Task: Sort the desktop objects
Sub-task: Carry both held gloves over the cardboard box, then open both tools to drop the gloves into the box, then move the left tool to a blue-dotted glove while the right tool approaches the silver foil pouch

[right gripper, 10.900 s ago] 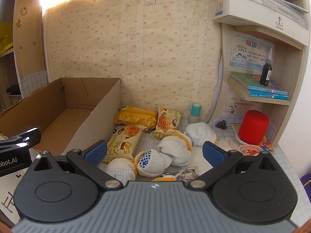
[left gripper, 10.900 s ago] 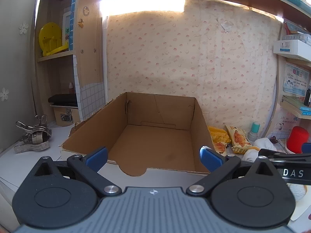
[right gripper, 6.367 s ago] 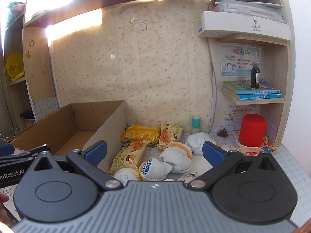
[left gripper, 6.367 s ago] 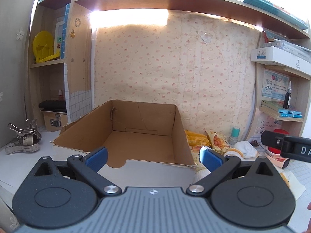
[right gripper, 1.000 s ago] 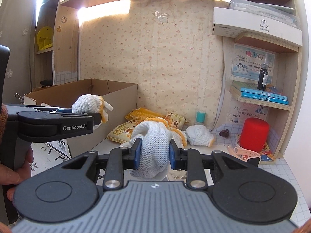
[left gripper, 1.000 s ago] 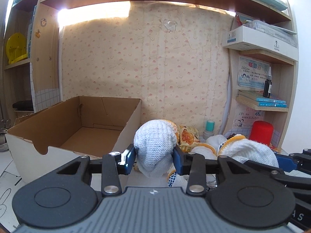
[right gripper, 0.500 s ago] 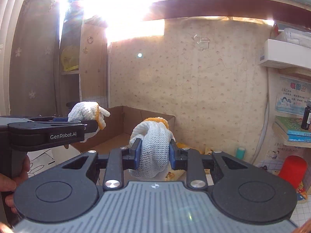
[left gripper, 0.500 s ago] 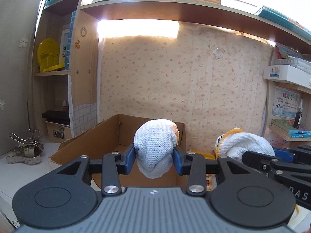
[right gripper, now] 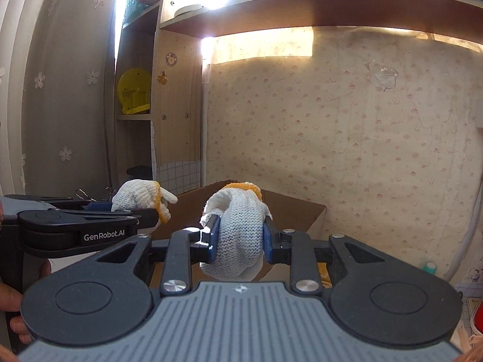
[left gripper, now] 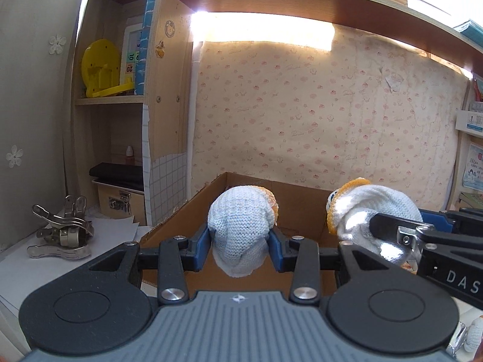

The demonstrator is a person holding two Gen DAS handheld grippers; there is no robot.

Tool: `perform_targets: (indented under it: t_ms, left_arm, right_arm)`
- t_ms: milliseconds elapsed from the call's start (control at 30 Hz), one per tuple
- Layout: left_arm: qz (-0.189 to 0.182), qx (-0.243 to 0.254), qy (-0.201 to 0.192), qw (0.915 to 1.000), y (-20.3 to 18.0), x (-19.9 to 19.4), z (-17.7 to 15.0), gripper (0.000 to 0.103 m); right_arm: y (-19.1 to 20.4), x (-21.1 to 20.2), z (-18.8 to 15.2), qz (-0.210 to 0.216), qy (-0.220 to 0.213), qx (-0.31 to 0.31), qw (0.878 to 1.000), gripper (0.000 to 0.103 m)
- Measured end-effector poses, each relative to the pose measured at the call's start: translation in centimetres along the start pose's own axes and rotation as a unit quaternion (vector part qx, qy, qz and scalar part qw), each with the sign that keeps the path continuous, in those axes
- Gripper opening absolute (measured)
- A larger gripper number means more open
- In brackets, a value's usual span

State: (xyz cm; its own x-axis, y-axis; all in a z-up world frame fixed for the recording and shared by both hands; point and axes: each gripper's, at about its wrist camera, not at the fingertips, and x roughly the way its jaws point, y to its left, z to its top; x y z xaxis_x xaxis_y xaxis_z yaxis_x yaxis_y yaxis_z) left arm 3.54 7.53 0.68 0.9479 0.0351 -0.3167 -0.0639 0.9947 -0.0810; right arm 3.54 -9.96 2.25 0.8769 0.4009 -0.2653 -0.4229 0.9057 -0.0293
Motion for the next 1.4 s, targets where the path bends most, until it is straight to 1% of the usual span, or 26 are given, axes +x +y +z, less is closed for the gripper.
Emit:
perform_targets:
  t_ms: [367,767,933,967,1000,1133,1233,1300,1400]
  left_arm:
    - [0.004,0.004,0.011,0.9999,1.1,1.2,-0.2,0.042]
    - [0.009,0.01,0.023,0.9996,1.3,2.6,-0.4,0.044]
    - [0.01,0.012,0.03,0.9994,1.2,3.1,-0.5,0.046]
    - [0.012,0.012,0.032,0.9994,1.2,3.2,-0.6,0.046]
    - [0.013,0.011,0.033,0.9993,1.2,3.3,-0.6,0.047]
    - [0.014,0.01,0.036,0.9992,1.1,3.5,-0.7,0.048]
    - [0.015,0.011,0.036,0.9992,1.0,3.5,-0.7,0.052]
    - [0.011,0.008,0.034,0.9993,1.2,3.5,-0.7,0.063]
    - [0.015,0.009,0.03,0.9994,0.9,3.3,-0.5,0.063]
  right_arm:
    - [1.4,3.0,0.0,0.006,0.025,-0.009,1.0,0.028]
    - [1.6,5.2,-0.2,0.007,0.04,-0.014,0.999,0.028]
    - [1.4,6.0,-0.3,0.006,0.047,-0.016,0.999,0.031]
    - [1.4,6.1,-0.3,0.005,0.046,-0.015,0.999,0.034]
    - [1.4,6.1,-0.3,0.005,0.046,-0.015,0.999,0.035]
    - [1.1,6.1,-0.4,0.007,0.044,-0.013,0.999,0.036]
    - [0.9,5.8,-0.5,0.004,0.041,-0.012,0.999,0.036]
    - [0.7,5.5,-0.5,0.003,0.038,-0.01,0.999,0.037]
    - [0.4,4.8,-0.3,0.001,0.031,-0.007,1.0,0.037]
